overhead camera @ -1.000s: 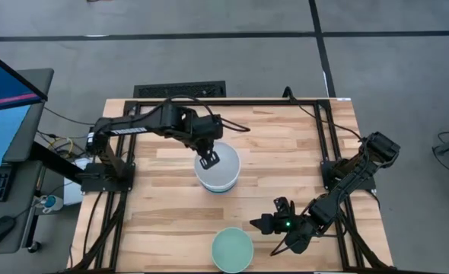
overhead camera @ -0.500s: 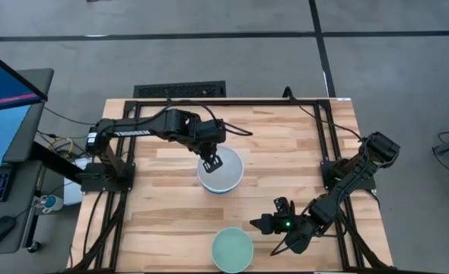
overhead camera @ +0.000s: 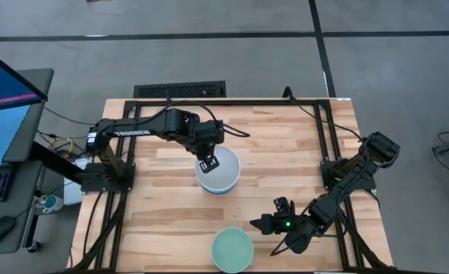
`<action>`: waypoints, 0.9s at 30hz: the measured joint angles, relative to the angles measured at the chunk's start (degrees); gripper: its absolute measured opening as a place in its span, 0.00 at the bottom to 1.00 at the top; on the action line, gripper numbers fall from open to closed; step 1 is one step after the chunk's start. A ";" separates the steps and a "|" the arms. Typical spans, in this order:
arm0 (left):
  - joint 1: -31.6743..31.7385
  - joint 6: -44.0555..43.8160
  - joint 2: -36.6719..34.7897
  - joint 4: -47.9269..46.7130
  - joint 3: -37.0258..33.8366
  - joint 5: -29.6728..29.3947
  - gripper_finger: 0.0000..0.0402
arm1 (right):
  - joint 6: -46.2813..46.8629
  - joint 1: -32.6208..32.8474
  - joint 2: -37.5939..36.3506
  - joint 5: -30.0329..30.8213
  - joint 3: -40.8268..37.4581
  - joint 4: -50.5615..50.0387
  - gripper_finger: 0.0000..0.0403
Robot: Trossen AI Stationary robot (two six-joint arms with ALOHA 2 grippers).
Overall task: Nest bowls inside each other
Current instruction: Stack the white bowl on the white bowl
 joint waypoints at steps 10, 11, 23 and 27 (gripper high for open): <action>0.01 0.37 -0.60 -0.06 0.02 -0.50 0.10 | -0.04 0.00 0.00 -0.02 0.00 -0.03 0.75; -0.01 0.44 -0.57 -0.20 0.02 -0.83 0.10 | -0.02 0.00 0.00 -0.02 0.00 -0.03 0.75; 0.30 1.61 -0.63 -0.50 0.02 -1.48 0.10 | -0.05 0.00 0.00 -0.13 0.00 -0.05 0.75; 0.38 1.60 -0.66 -0.62 0.35 -1.50 0.10 | -0.19 0.00 0.00 -1.68 0.00 -0.25 0.75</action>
